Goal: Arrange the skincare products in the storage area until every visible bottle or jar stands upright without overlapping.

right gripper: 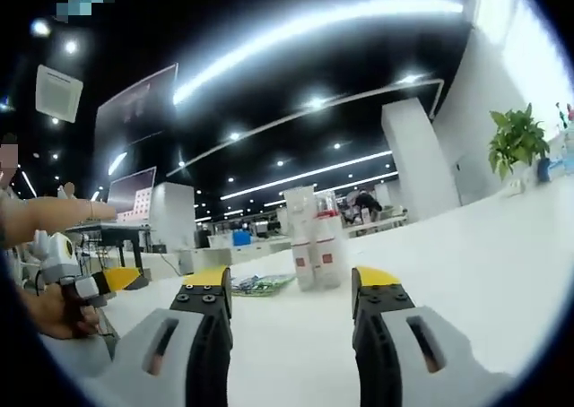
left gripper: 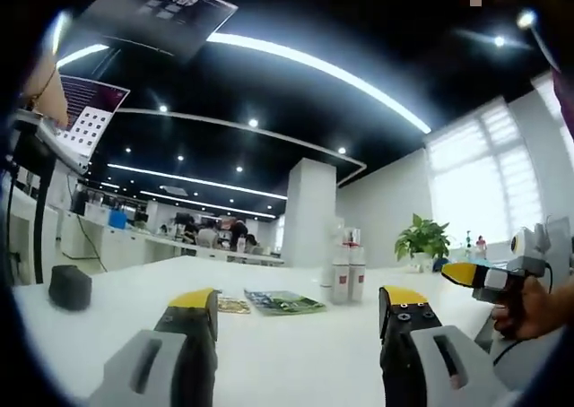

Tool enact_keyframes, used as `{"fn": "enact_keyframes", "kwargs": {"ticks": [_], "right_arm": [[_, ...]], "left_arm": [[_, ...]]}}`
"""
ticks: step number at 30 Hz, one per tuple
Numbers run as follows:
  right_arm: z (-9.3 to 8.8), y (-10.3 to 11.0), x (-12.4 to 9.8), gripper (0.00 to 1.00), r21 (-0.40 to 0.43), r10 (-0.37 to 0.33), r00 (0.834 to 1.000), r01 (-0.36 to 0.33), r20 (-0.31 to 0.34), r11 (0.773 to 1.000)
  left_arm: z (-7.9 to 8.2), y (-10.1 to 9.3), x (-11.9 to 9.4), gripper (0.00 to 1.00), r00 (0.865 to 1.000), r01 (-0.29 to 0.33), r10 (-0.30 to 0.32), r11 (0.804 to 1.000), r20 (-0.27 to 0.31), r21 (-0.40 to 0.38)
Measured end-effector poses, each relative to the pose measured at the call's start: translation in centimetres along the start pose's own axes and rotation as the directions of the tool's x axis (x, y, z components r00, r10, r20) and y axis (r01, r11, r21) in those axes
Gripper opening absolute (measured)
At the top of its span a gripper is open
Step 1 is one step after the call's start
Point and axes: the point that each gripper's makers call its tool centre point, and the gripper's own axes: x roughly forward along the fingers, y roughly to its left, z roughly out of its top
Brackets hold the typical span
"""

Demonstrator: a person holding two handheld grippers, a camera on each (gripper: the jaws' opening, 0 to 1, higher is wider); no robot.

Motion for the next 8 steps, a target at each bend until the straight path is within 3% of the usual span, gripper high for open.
{"fn": "enact_keyframes", "kwargs": {"ticks": [8], "right_arm": [[-0.17,0.86,0.11,0.56,-0.038,0.016,1.000,-0.017,-0.008,0.999]], "left_arm": [[-0.24,-0.09,0.28,0.76,1.000,0.002,-0.002,1.000,-0.005,-0.004]]}}
